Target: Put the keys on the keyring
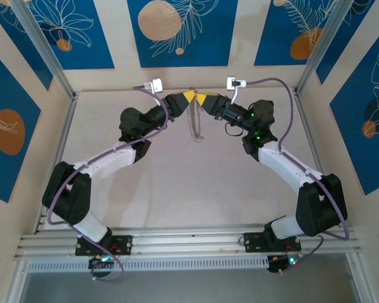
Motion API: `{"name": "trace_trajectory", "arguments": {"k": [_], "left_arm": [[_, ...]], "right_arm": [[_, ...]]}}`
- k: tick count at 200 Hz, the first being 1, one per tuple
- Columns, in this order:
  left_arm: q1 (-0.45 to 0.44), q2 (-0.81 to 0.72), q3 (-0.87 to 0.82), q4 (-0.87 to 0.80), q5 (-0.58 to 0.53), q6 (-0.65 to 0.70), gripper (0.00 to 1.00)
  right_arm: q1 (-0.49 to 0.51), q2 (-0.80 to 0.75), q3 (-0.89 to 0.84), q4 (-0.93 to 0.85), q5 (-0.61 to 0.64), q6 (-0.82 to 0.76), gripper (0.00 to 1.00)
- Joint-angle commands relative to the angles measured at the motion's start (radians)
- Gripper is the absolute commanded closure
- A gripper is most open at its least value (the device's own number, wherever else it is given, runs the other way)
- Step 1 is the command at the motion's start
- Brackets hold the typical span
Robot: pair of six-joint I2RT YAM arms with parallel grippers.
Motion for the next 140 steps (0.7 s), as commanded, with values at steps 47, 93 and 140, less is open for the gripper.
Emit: {"name": "trace_trajectory", "arguments": {"k": [47,93,140], "left_arm": [[-0.026,-0.005,0.004,0.103,-0.015,-0.029,1.0],[-0.032,-0.005,-0.001,0.105,-0.017,-0.029,1.0],[-0.036,0.002,0.005,0.109,-0.013,-0.031,1.0]], "right_arm": [[0.028,0.007,0.039,0.034,0.056,-0.003,0.82],[0.032,0.005,0.037,0.034,0.081,0.001,0.78],[0.032,0.019,0.049,0.039,0.093,0.004,0.84]]}}
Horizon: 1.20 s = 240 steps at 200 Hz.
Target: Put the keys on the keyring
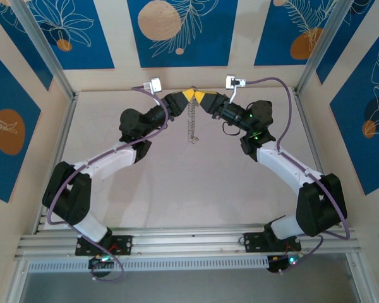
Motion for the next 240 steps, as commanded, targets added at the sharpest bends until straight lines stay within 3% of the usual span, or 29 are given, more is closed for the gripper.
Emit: {"name": "trace_trajectory", "arguments": {"k": [1,34,100,130,156,199,240], "left_arm": [[-0.028,0.002,0.007,0.086,0.015,-0.009,1.0],[-0.032,0.007,0.011,0.088,0.021,-0.009,1.0],[-0.031,0.026,0.023,0.074,0.042,-0.006,1.0],[-0.011,0.012,0.028,0.021,0.059,0.035,0.76],[0.026,-0.028,0.034,-0.074,0.083,0.105,0.63],[0.099,-0.077,0.087,-0.272,0.16,0.218,0.53],[0.154,-0.076,0.181,-0.501,0.26,0.347,0.49]], "right_arm": [[0.007,0.017,0.036,0.021,0.045,0.0,0.84],[0.007,0.037,0.052,0.036,0.029,0.011,1.0],[-0.021,0.053,0.062,0.028,-0.026,0.022,1.0],[-0.06,0.068,0.096,-0.013,-0.088,0.03,1.0],[-0.094,0.072,0.123,-0.065,-0.137,0.026,1.0],[-0.14,0.088,0.18,-0.15,-0.228,0.014,1.0],[-0.172,0.109,0.264,-0.262,-0.336,-0.032,1.0]]}}
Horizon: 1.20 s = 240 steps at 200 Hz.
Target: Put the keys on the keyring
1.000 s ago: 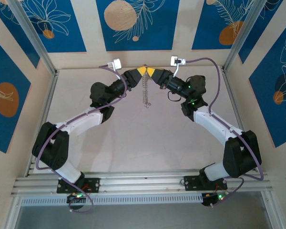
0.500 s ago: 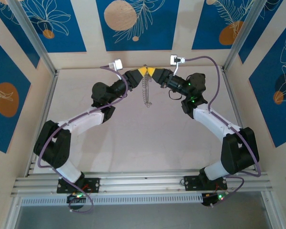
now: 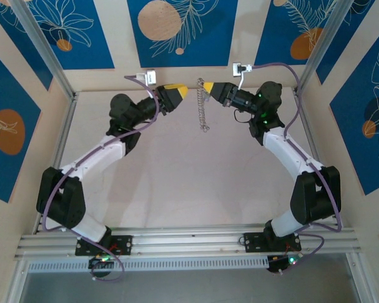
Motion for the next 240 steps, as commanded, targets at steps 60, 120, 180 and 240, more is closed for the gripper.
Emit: {"name": "trace_trajectory", "arguments": {"k": [60,120,180,240], "left_arm": [[0.078,0.057,0.262,-0.388,0.317,0.236,0.46],[0.115,0.138,0.38,-0.473,0.431,0.253,0.46],[0.122,0.217,0.439,-0.444,0.484,0.192,0.46],[0.122,0.253,0.45,-0.442,0.472,0.181,0.46]], "right_arm": [[-0.047,0.101,0.237,-0.2,-0.303,-0.097,1.0],[-0.066,0.216,0.384,-0.279,-0.426,-0.121,1.0],[-0.059,0.314,0.494,-0.314,-0.524,-0.104,1.0],[-0.034,0.324,0.491,-0.312,-0.518,-0.108,1.0]]}}
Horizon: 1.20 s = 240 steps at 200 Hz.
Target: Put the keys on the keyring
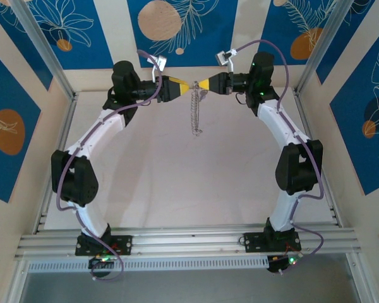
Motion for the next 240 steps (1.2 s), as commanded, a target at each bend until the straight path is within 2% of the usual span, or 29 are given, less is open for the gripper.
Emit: {"name": "trace_trajectory", "arguments": {"k": [1,138,197,240], "left_arm": [[0.014,0.014,0.033,0.027,0.023,-0.011,0.46],[0.013,0.037,0.032,0.114,0.027,-0.088,0.57],[0.009,0.044,0.028,0.149,0.031,-0.112,0.57],[0.007,0.048,0.021,0.174,0.044,-0.128,0.63]], "right_arm": [[0.015,-0.006,0.034,-0.004,-0.024,-0.004,1.0],[0.054,0.005,0.057,-0.028,-0.001,-0.023,1.0],[0.059,0.009,0.063,-0.04,0.006,-0.03,1.0],[0.06,0.009,0.063,-0.045,0.014,-0.034,1.0]]}}
